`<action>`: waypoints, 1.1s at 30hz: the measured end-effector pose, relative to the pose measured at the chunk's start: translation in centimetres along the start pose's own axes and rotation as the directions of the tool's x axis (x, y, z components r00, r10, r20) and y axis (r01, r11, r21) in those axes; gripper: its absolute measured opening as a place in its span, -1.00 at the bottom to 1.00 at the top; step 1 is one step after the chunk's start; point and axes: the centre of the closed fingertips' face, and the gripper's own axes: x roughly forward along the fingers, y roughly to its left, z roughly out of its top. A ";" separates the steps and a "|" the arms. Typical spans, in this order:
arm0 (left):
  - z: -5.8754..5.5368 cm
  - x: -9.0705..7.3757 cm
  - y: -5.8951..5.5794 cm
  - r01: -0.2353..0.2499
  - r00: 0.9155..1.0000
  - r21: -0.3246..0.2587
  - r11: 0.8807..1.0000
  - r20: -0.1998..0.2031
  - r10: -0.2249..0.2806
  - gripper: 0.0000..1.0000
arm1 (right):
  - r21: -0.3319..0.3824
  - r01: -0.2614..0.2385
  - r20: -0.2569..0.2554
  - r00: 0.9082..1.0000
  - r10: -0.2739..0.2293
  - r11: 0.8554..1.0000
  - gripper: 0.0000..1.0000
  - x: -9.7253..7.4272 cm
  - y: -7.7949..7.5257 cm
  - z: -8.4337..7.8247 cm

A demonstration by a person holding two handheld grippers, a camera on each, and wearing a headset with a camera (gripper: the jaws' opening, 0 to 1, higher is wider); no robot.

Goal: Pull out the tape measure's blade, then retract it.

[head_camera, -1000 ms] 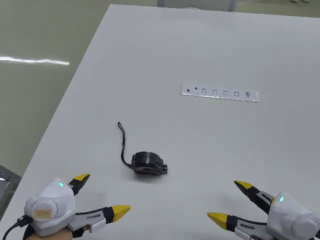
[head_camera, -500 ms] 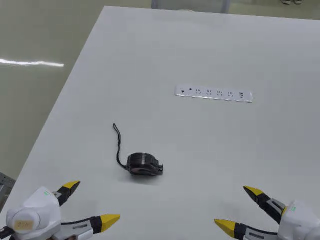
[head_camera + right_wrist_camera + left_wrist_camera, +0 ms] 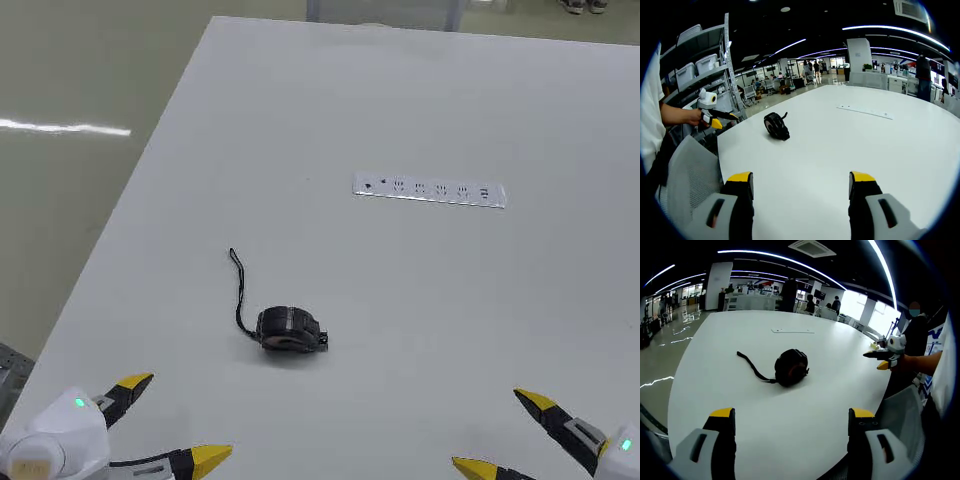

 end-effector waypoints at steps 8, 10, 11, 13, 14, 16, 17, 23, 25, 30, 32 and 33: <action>0.3 -0.7 0.1 -0.003 1.000 -0.002 1.000 0.011 0.003 0.84 | 0.006 0.019 0.009 1.000 -0.019 1.000 0.58 -1.1 0.0 -0.2; 0.4 -0.9 0.0 -0.006 1.000 -0.003 1.000 0.012 0.006 0.84 | 0.005 0.021 0.009 1.000 -0.021 1.000 0.58 -1.2 0.0 -0.2; 0.4 -1.0 0.0 -0.005 1.000 -0.005 1.000 0.015 0.005 0.84 | 0.008 0.025 0.011 1.000 -0.025 1.000 0.58 -1.4 0.0 -0.1; 0.3 -1.0 0.1 -0.007 1.000 -0.008 1.000 0.013 0.007 0.84 | 0.009 0.030 0.014 0.999 -0.030 1.000 0.58 -1.6 -0.2 -0.3; 0.2 -1.1 0.1 -0.007 1.000 -0.006 1.000 0.012 0.007 0.83 | 0.009 0.032 0.015 0.999 -0.032 0.999 0.58 -1.7 -0.2 -0.3; 0.1 -1.1 0.2 -0.010 1.000 -0.009 1.000 0.014 0.010 0.83 | 0.009 0.038 0.016 0.999 -0.038 0.999 0.58 -2.0 -0.2 -0.3; 0.1 -1.2 0.2 -0.009 1.000 -0.008 1.000 0.015 0.009 0.83 | 0.009 0.038 0.017 0.999 -0.039 0.999 0.58 -2.1 -0.2 -0.3; 0.6 -1.2 0.4 -0.010 0.999 -0.017 1.000 0.032 0.010 0.83 | 0.004 0.054 0.026 0.998 -0.054 0.999 0.57 -2.5 -0.6 -0.4; 0.7 -1.3 0.4 -0.012 0.999 -0.020 1.000 0.039 0.012 0.83 | 0.001 0.058 0.032 0.998 -0.058 0.998 0.57 -2.5 -0.7 -0.4; 0.7 -1.2 0.4 -0.007 0.999 -0.023 1.000 0.047 0.008 0.82 | 0.003 0.063 0.046 0.997 -0.063 0.998 0.57 -2.3 -0.4 -0.3; 0.6 -1.2 0.5 -0.007 0.999 -0.028 1.000 0.044 0.008 0.82 | -0.013 0.061 0.039 0.997 -0.060 0.998 0.57 -2.1 0.0 -0.6; 0.6 -1.1 0.3 -0.002 0.999 -0.028 1.000 0.043 0.003 0.82 | -0.009 0.061 0.039 0.997 -0.061 0.998 0.57 -2.1 0.0 -0.8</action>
